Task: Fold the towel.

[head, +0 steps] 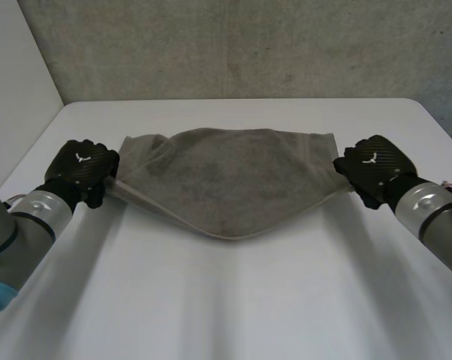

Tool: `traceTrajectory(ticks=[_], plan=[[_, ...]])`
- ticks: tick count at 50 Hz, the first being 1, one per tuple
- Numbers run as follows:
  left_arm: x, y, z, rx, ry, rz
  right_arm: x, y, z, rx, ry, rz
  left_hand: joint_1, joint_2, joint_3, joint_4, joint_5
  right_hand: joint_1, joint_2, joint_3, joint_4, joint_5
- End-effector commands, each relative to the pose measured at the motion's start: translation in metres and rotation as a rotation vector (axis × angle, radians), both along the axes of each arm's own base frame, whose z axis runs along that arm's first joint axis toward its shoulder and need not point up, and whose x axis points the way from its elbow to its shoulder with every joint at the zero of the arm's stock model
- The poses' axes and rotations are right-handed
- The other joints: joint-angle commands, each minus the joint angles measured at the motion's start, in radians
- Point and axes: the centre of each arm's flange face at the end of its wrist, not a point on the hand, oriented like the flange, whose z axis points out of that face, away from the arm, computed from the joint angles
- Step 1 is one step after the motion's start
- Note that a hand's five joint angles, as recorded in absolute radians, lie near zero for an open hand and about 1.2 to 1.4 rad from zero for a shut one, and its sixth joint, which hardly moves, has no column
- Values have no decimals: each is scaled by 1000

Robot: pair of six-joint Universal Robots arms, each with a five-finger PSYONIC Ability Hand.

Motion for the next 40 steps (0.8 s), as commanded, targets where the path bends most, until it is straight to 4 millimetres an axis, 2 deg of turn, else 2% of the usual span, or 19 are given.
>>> traceTrajectory(ticks=[1, 4, 5, 7, 8, 10, 16, 21, 23, 24, 26, 27, 29, 31, 32, 34, 35, 37, 40], plan=[[16, 25, 45, -72, -3, 37, -23, 29, 48, -4, -18, -62, -97, -125, -155, -121, -302, 52, 63, 48, 47, 50], [18, 42, 60, -108, 3, 35, -31, 40, 68, -5, -47, -94, -97, -125, -155, -121, -302, 52, 63, 48, 47, 50], [18, 42, 60, -108, 3, 35, -31, 40, 68, -5, -47, -95, -97, -125, -155, -121, -302, 52, 63, 48, 47, 50], [18, 59, 72, -142, 15, 13, -40, 48, 84, -12, -71, -131, -97, -125, -155, -121, -302, 52, 63, 48, 47, 50], [18, 59, 72, -142, 15, 12, -40, 48, 84, -12, -71, -131, -97, -125, -155, -121, -302, 52, 63, 48, 47, 50], [16, 74, 76, -158, 28, -24, -44, 54, 95, -17, -75, -144, -97, -125, -155, -121, -302, 52, 63, 48, 47, 50], [13, 81, 76, -152, 40, -62, -45, 56, 101, -9, -71, -144, -97, -125, -155, -121, -302, 52, 63, 48, 47, 50], [12, 73, 69, -132, 38, -64, -47, 40, 90, 32, -54, -150, -97, -125, -155, -121, -302, 52, 63, 48, 47, 50], [10, 56, 52, -72, 21, -65, -44, 21, 69, 100, -24, -139, -97, -125, -155, -121, -302, 52, 63, 48, 47, 50], [10, 56, 52, -71, 21, -65, -44, 21, 69, 101, -24, -139, -97, -125, -155, -121, -302, 52, 63, 48, 47, 50], [5, 32, 41, -33, 17, -62, -44, -1, 56, 135, -1, -145, -97, -125, -155, -121, -302, 52, 63, 48, 47, 50], [5, 32, 40, -33, 17, -62, -44, -1, 56, 135, -1, -145, -97, -125, -155, -121, -302, 52, 63, 48, 47, 50], [2, 6, 25, 8, 13, -60, -44, -27, 44, 161, 9, -157, -97, -125, -155, -121, -302, 52, 63, 48, 47, 50], [0, -7, 20, 16, 12, -60, -41, -39, 37, 171, 9, -155, -97, -125, -155, -121, -302, 52, 63, 48, 47, 50], [0, -7, 20, 16, 12, -60, -41, -39, 37, 172, 9, -155, -97, -125, -155, -121, -302, 52, 63, 48, 47, 50], [-6, -28, 9, 21, 9, -58, -27, -55, 23, 185, 13, -131, -97, -125, -155, -121, -302, 52, 63, 48, 47, 50], [-6, -29, 9, 21, 9, -58, -27, -55, 23, 185, 13, -131, -97, -125, -155, -121, -302, 52, 63, 48, 47, 50], [-17, -48, 1, 11, 8, -68, -15, -73, 9, 171, 19, -136, -97, -125, -155, -121, -302, 52, 63, 48, 47, 50], [-23, -56, -3, 4, 6, -69, -9, -81, 2, 152, 19, -146, -97, -125, -155, -121, -302, 52, 63, 48, 47, 50]])
